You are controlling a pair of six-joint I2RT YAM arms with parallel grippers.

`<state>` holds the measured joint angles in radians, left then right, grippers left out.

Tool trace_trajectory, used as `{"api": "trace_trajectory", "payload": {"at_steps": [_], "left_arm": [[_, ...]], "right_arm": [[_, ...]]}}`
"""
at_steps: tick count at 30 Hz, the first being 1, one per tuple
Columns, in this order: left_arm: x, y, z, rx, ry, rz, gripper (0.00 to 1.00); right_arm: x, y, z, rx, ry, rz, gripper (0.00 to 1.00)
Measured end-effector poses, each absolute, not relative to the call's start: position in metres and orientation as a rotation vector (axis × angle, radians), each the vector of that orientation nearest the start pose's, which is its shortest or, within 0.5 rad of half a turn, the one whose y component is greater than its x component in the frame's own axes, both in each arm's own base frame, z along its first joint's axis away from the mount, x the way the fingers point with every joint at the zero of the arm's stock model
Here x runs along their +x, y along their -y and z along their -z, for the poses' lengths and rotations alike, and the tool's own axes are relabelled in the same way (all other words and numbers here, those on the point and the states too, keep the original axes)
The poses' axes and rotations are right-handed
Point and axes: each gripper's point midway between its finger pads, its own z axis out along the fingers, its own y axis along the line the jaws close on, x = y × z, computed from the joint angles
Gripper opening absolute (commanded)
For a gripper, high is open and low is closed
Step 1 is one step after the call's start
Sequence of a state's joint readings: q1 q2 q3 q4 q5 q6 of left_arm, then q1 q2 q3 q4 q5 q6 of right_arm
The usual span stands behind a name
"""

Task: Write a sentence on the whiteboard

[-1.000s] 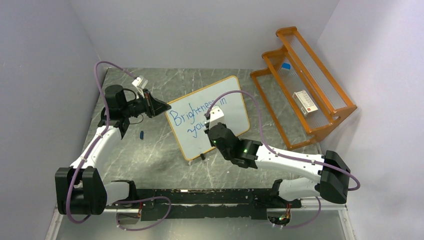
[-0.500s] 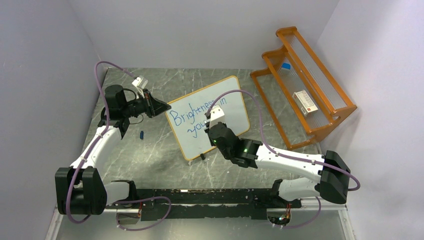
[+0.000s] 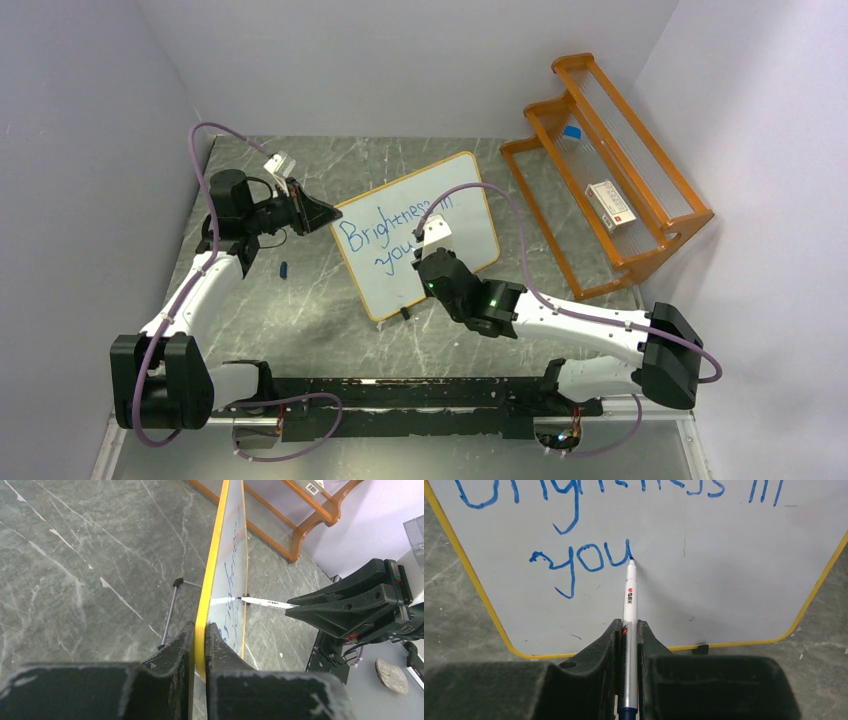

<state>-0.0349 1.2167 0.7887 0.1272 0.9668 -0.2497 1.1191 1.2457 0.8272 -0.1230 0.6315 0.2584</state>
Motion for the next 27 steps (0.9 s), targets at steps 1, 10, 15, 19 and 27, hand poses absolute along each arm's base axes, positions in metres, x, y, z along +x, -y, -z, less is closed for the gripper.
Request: {"api": "trace_trajectory", "payload": {"at_steps": [1, 10, 15, 19, 27], "left_arm": [[0.317, 0.161, -0.227, 0.485, -1.812, 1.092, 0.05], [0.317, 0.161, -0.227, 0.485, -1.812, 1.092, 0.05], [0.317, 0.162, -0.227, 0.486, -1.811, 1.093, 0.05], [0.317, 0.162, -0.227, 0.486, -1.811, 1.092, 0.05], [0.317, 0.162, -0.227, 0.486, -1.811, 1.092, 0.05]], "right_arm": [[0.239, -0.276, -0.169, -0.492, -1.948, -0.211, 0.0], [0.236, -0.271, -0.163, -0.491, -1.967, -0.207, 0.0], [0.235, -0.268, -0.165, -0.487, -1.963, -0.203, 0.0], [0.236, -0.266, -0.171, -0.481, -1.948, -0.203, 0.0], [0.241, -0.267, -0.175, -0.476, -1.927, -0.202, 0.0]]}}
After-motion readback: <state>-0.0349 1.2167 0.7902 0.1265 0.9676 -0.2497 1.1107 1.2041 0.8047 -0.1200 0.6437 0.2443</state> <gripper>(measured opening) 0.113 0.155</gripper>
